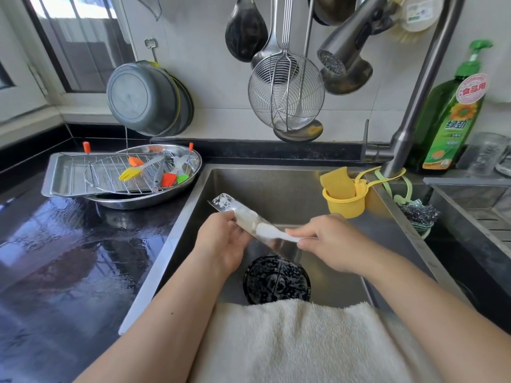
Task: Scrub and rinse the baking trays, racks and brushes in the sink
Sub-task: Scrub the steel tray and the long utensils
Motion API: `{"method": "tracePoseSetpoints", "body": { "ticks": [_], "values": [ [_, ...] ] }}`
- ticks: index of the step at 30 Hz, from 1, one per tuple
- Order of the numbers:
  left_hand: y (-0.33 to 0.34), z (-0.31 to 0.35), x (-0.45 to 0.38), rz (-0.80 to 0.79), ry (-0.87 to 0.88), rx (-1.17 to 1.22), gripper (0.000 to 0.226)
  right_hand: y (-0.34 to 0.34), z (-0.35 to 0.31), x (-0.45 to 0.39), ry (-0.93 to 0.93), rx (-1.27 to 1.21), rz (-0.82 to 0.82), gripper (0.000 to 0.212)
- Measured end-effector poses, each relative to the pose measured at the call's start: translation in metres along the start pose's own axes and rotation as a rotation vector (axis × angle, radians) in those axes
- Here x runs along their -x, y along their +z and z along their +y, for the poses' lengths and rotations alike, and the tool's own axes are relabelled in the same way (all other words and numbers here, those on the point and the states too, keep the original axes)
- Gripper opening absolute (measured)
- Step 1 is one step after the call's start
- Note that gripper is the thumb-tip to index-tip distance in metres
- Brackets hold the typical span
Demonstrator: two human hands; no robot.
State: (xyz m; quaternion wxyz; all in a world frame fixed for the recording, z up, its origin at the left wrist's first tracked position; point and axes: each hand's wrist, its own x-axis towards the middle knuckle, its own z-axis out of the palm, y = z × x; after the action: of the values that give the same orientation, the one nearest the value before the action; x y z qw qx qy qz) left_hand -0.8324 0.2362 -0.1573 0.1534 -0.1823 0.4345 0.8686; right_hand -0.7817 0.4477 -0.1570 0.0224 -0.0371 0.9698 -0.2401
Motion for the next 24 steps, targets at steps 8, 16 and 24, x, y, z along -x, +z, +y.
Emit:
{"method": "tracePoseSetpoints", "body": {
  "ticks": [8, 16, 24],
  "values": [
    [0.001, -0.002, 0.003, 0.091, 0.015, -0.162, 0.024, 0.000, -0.008, 0.005, -0.021, 0.021, -0.046, 0.035],
    [0.008, -0.010, 0.007, -0.122, 0.048, -0.432, 0.034, -0.014, -0.026, -0.001, 0.040, 0.056, 0.042, 0.034],
    [0.003, -0.007, 0.009, -0.182, 0.075, -0.447, 0.035, -0.041, -0.067, -0.055, -0.033, 0.220, 0.003, 0.033]
  ]
}}
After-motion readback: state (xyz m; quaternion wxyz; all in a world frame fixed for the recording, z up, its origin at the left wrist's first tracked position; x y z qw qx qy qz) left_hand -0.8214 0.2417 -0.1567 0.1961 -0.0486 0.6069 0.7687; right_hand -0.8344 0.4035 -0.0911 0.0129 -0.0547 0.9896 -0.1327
